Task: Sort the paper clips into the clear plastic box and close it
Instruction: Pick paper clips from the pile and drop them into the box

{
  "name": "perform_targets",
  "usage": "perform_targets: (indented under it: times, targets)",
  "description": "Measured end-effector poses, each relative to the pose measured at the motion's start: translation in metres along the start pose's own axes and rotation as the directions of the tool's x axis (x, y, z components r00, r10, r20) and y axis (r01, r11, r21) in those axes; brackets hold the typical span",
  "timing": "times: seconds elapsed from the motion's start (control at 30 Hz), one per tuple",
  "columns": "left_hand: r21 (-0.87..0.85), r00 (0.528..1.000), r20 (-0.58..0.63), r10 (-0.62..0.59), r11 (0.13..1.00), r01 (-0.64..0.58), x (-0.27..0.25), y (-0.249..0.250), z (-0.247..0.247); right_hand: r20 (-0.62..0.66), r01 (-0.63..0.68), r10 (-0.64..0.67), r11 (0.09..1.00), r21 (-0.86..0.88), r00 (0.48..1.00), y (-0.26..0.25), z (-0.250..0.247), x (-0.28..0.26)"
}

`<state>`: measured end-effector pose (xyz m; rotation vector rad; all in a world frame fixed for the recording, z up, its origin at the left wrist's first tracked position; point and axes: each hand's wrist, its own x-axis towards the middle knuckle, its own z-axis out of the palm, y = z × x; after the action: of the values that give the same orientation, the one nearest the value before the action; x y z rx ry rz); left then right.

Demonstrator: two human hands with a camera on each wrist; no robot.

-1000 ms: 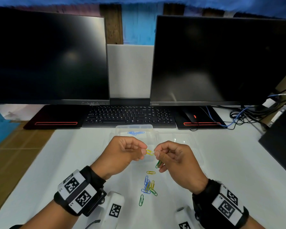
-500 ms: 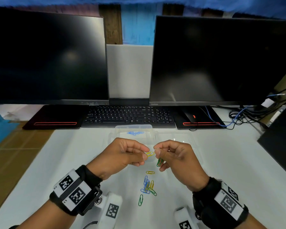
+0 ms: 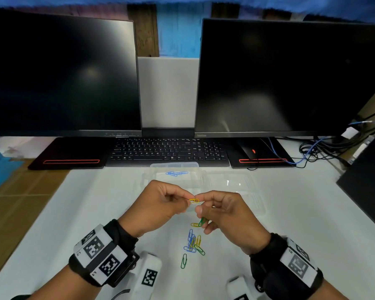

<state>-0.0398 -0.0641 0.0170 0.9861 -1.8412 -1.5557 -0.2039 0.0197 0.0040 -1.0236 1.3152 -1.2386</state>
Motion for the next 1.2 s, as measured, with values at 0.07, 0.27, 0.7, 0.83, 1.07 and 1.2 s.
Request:
perform_targets:
  times: [0.07, 0.27, 0.7, 0.83, 1.07, 1.2]
  targets:
    - [0.053, 0.999, -0.011, 0.039, 0.998, -0.038, 0.001, -0.002, 0.001, -0.004, -0.019, 0.019, 1.000, 0.021, 1.000, 0.000, 0.001, 0.000]
    - [0.088, 0.998, 0.001, 0.063, 0.994, -0.063, 0.002, -0.003, 0.001, -0.061, -0.007, 0.007, 1.000, -0.013, 0.998, 0.001, 0.001, 0.002]
    - [0.142, 0.998, 0.023, -0.057, 0.988, 0.053, 0.002, -0.007, -0.002, -0.150, 0.096, -0.102, 0.994, -0.042, 0.983, 0.001, 0.000, 0.003]
    - [0.084, 0.997, 0.032, -0.066, 0.994, 0.063, 0.001, -0.004, -0.003, -0.075, 0.090, -0.099, 0.990, -0.111, 0.992, -0.003, -0.006, 0.004]
    - [0.010, 0.998, -0.030, -0.056, 0.998, 0.056, 0.002, -0.001, -0.003, -0.012, 0.066, -0.070, 0.979, -0.191, 0.998, 0.002, 0.002, 0.000]
    - [0.010, 0.998, -0.021, -0.058, 0.998, 0.058, 0.000, 0.001, 0.000, -0.046, 0.143, -0.163, 0.945, -0.293, 0.985, 0.005, 0.005, -0.003]
